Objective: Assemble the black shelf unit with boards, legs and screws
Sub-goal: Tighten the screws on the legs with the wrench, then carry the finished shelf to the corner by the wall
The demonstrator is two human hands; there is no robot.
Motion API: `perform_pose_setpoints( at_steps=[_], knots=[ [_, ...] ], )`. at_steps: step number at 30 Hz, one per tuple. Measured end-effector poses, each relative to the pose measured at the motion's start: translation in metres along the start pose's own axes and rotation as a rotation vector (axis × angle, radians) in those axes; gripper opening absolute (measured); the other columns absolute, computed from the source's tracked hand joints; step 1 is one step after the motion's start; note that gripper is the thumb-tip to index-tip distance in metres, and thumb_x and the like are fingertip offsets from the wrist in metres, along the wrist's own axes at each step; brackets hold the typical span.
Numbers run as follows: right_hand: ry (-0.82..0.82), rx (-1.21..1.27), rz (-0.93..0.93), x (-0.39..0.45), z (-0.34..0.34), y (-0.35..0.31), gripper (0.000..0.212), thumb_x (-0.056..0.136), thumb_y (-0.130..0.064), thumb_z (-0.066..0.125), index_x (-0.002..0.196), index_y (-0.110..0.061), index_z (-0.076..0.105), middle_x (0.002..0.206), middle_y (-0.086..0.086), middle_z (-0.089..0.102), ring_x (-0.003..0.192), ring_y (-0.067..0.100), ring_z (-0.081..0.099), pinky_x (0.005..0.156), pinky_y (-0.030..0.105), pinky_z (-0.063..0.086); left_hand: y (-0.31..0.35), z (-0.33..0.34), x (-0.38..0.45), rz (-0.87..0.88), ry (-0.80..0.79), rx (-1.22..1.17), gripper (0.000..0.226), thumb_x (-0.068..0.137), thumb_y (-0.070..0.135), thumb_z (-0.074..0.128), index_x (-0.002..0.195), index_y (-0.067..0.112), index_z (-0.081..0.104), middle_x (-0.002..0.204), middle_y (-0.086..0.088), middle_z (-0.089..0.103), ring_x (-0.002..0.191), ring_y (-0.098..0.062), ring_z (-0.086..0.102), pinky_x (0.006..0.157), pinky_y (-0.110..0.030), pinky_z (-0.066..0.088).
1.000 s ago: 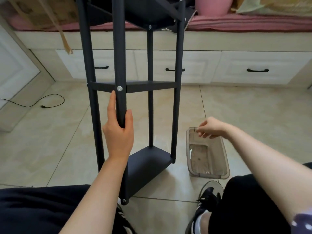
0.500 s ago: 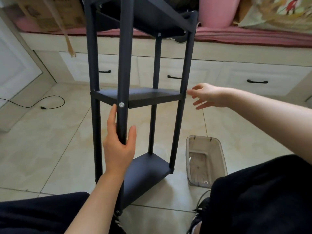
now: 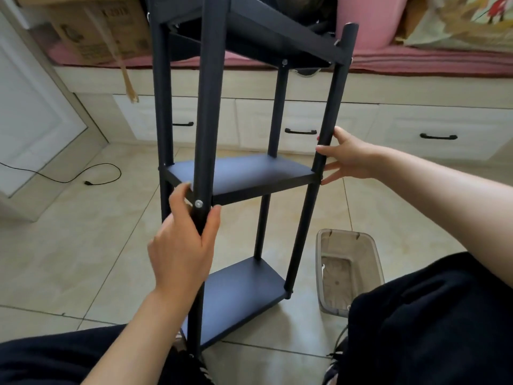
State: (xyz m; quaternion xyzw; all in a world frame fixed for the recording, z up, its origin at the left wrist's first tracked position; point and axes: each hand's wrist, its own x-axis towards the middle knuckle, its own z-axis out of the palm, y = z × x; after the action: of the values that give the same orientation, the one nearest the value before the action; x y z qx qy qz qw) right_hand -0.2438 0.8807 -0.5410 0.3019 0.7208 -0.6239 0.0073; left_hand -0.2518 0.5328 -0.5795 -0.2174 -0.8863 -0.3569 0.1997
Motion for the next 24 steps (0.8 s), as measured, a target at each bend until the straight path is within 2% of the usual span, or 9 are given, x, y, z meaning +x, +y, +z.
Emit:
perform_pose_setpoints(
  at_steps=[2, 4, 7, 10, 13, 15, 19, 24],
  knots=[
    [0.004, 0.018, -0.021, -0.005, 0.001, 0.001, 0.039, 0.098, -0.017, 0.058, 0.129, -0.035, 0.042, 0.122, 0.006, 0.051, 0.092, 0.035, 0.068, 0.060, 0.051, 0.059, 0.004, -0.012, 0.022, 0.047, -0.067, 0.181, 0.056, 0.093, 0.068, 0.033, 0.116, 0.018, 0.042, 0.061, 0.008, 0.051, 0.050, -0.016, 0.043, 0.048, -0.027, 0.024],
    [0.014, 0.029, -0.037, -0.011, 0.003, 0.002, 0.040, 0.098, -0.016, 0.058, 0.124, -0.039, 0.039, 0.118, 0.004, 0.049, 0.085, 0.032, 0.069, 0.058, 0.052, 0.059, 0.005, -0.025, 0.047, 0.051, -0.191, 0.336, 0.062, 0.089, 0.071, 0.032, 0.113, 0.015, 0.044, 0.066, -0.002, 0.061, 0.061, -0.034, 0.057, 0.052, -0.035, 0.035],
    [0.056, 0.037, -0.053, -0.018, 0.006, 0.006, 0.045, 0.097, -0.015, 0.058, 0.131, -0.038, 0.039, 0.115, 0.007, 0.053, 0.073, 0.029, 0.073, 0.057, 0.053, 0.059, 0.000, -0.037, 0.076, -0.009, -0.344, 0.384, 0.059, 0.091, 0.070, 0.035, 0.122, 0.021, 0.047, 0.082, -0.008, 0.068, 0.083, -0.040, 0.063, 0.072, -0.046, 0.050],
    [0.133, 0.038, -0.093, -0.026, 0.014, 0.008, 0.040, 0.097, -0.015, 0.059, 0.126, -0.036, 0.040, 0.111, 0.011, 0.059, 0.075, 0.028, 0.073, 0.054, 0.051, 0.059, -0.007, -0.040, 0.090, -0.097, -0.417, 0.275, 0.041, 0.096, 0.062, 0.044, 0.117, 0.028, 0.051, 0.081, 0.003, 0.070, 0.092, -0.038, 0.064, 0.079, -0.045, 0.049],
    [0.188, 0.021, -0.150, -0.034, 0.024, 0.009, 0.042, 0.097, -0.018, 0.061, 0.131, -0.035, 0.041, 0.105, 0.012, 0.063, 0.083, 0.028, 0.070, 0.051, 0.047, 0.059, -0.023, -0.036, 0.097, -0.207, -0.410, 0.082, 0.022, 0.096, 0.054, 0.053, 0.112, 0.038, 0.054, 0.075, 0.015, 0.068, 0.089, -0.032, 0.067, 0.086, -0.045, 0.053],
    [0.217, -0.012, -0.187, -0.038, 0.028, 0.007, 0.043, 0.097, -0.020, 0.061, 0.131, -0.036, 0.041, 0.102, 0.012, 0.064, 0.089, 0.029, 0.069, 0.053, 0.047, 0.060, -0.034, -0.030, 0.100, -0.251, -0.380, -0.003, 0.021, 0.096, 0.050, 0.057, 0.114, 0.039, 0.053, 0.080, 0.008, 0.069, 0.091, -0.034, 0.066, 0.088, -0.049, 0.055],
    [0.277, -0.043, -0.230, -0.042, 0.035, 0.002, 0.032, 0.097, -0.022, 0.062, 0.119, -0.036, 0.044, 0.099, 0.012, 0.063, 0.090, 0.029, 0.068, 0.055, 0.049, 0.061, -0.045, -0.016, 0.097, -0.321, -0.357, -0.107, 0.019, 0.097, 0.044, 0.060, 0.111, 0.033, 0.053, 0.087, -0.004, 0.069, 0.096, -0.038, 0.065, 0.087, -0.054, 0.056],
    [0.299, -0.123, -0.269, -0.044, 0.037, 0.005, 0.027, 0.097, -0.018, 0.060, 0.115, -0.031, 0.045, 0.092, 0.014, 0.064, 0.086, 0.032, 0.068, 0.059, 0.052, 0.061, -0.051, -0.002, 0.092, -0.317, -0.426, 0.003, 0.014, 0.096, 0.031, 0.065, 0.097, 0.019, 0.058, 0.091, -0.007, 0.071, 0.094, -0.038, 0.068, 0.088, -0.052, 0.054]
  ],
)
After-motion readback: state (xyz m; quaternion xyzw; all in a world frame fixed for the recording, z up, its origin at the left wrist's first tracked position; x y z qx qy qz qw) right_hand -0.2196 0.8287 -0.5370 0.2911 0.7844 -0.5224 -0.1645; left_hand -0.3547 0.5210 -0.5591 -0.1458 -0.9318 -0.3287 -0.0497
